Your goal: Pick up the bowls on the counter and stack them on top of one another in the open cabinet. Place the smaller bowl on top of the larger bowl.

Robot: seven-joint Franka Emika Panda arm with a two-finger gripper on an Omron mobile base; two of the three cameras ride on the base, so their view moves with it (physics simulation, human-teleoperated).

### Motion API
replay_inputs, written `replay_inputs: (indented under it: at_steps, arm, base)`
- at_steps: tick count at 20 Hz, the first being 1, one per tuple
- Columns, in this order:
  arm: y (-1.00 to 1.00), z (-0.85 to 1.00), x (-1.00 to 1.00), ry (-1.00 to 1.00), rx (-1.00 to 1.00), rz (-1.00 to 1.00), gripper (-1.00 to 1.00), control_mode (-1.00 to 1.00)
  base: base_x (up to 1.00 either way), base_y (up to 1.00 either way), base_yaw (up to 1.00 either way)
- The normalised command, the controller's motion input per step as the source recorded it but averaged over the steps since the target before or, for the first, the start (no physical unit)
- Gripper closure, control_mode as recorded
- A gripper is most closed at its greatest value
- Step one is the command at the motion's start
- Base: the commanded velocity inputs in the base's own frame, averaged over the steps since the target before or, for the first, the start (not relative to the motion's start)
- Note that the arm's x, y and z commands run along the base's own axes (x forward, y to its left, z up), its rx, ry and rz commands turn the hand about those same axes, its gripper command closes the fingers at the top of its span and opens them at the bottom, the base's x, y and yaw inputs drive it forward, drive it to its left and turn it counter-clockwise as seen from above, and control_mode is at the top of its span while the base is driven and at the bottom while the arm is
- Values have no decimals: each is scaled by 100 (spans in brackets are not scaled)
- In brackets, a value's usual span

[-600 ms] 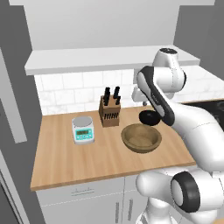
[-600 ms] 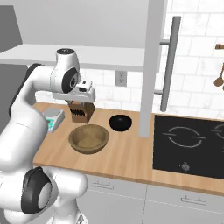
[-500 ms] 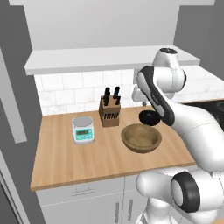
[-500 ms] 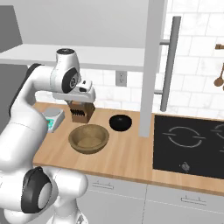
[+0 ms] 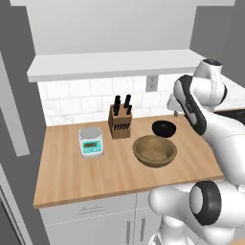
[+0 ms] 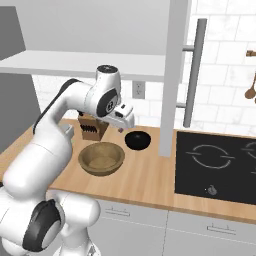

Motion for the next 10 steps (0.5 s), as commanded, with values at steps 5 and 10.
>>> replay_inputs:
  at_steps: [5, 10]
  arm:
    - [-82, -37, 15, 0, 7, -14, -100, -100]
    - [-19, -58, 28, 0, 2, -4, -100, -100]
  base:
    - [0, 0, 0]
    - [0, 0, 0]
